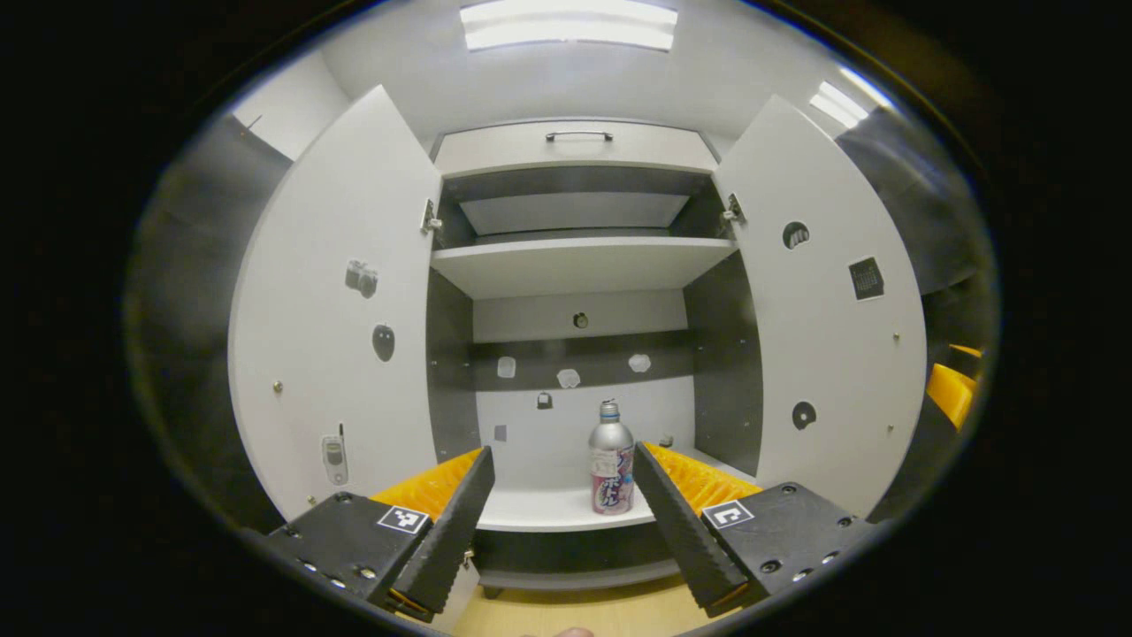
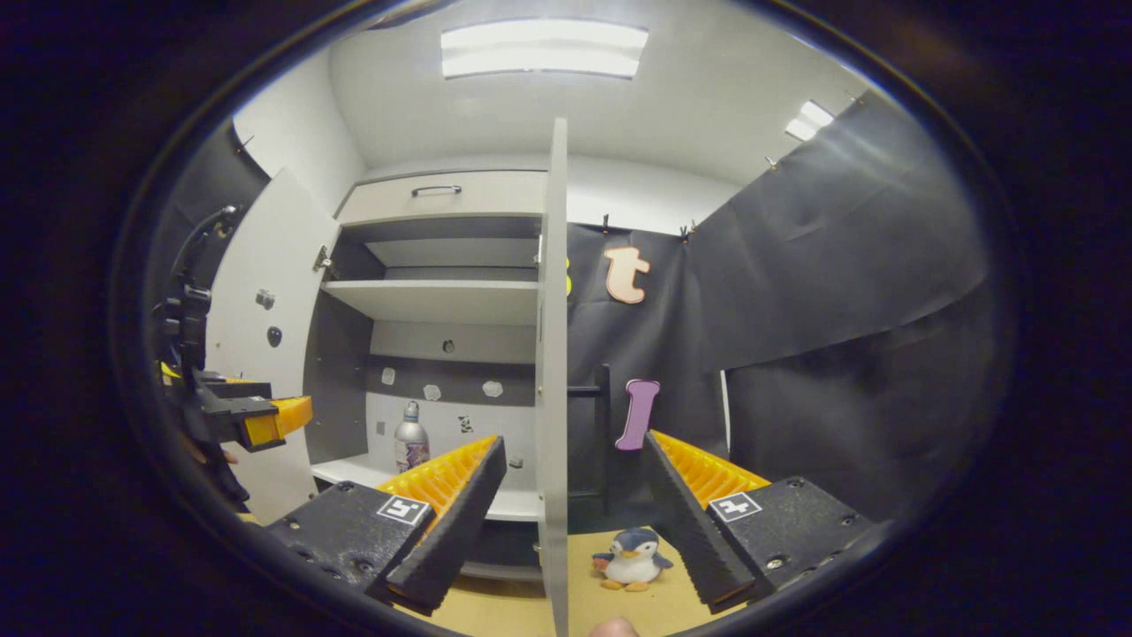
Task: Grasp the bottle in the cabinet with the left hand and place it on the coaster, then close the right door with the right hand and the left door with the left hand.
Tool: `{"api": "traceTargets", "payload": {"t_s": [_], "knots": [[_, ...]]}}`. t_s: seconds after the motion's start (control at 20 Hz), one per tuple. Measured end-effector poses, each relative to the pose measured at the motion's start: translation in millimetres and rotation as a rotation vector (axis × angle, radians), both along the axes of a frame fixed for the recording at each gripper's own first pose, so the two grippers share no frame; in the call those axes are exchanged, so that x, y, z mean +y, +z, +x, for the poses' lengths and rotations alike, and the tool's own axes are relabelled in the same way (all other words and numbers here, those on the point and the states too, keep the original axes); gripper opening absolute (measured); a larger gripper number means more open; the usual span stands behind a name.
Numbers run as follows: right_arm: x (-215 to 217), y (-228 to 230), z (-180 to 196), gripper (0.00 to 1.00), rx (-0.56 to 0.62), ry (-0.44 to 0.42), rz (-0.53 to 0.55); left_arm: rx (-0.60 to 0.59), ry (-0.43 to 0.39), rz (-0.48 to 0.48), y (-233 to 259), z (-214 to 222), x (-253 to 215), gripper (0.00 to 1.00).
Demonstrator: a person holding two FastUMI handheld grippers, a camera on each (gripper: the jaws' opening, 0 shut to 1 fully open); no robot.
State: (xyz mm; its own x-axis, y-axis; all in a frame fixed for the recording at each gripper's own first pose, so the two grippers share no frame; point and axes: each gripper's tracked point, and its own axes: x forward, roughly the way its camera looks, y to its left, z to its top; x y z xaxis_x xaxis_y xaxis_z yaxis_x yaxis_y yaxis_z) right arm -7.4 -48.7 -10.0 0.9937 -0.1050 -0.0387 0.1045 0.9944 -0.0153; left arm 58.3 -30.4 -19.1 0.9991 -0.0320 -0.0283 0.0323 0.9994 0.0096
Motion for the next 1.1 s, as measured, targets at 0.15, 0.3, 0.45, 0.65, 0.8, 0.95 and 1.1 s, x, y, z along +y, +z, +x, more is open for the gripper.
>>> {"api": "traceTargets", "payload": {"t_s": [0.15,0.3,0.45,0.65,0.8,0.95,1.1], "knots": [[-8.7,-2.0,-3.5,1.00,0.007,-0.025,-0.008,-0.005,-0.019,0.007,-3.8,15.4,-10.5,0.96],[-20.8,-5.9,-10.2,1.00,0.018,-0.060,-0.020,0.008,-0.039,0.005,-11.1,36.1,-21.3,0.96],[-34.5,-6.0,-16.7,1.00,0.022,-0.103,-0.031,0.034,-0.055,0.003,-23.4,59.6,-28.7,0.97],[-54.3,-5.8,-29.1,1.00,0.032,-0.171,-0.046,0.070,-0.074,-0.004,-39.6,81.3,-41.1,0.97],[-66.3,-9.2,-37.2,1.00,0.040,-0.216,-0.051,0.091,-0.083,-0.004,-50.8,102.0,-46.9,0.96],[-79.4,-8.9,-46.2,1.00,0.046,-0.263,-0.059,0.133,-0.090,-0.016,-69.0,125.3,-52.5,0.96],[-92.0,-9.4,-53.9,1.00,0.048,-0.312,-0.065,0.159,-0.088,-0.017,-84.6,146.7,-57.3,0.97]]}}
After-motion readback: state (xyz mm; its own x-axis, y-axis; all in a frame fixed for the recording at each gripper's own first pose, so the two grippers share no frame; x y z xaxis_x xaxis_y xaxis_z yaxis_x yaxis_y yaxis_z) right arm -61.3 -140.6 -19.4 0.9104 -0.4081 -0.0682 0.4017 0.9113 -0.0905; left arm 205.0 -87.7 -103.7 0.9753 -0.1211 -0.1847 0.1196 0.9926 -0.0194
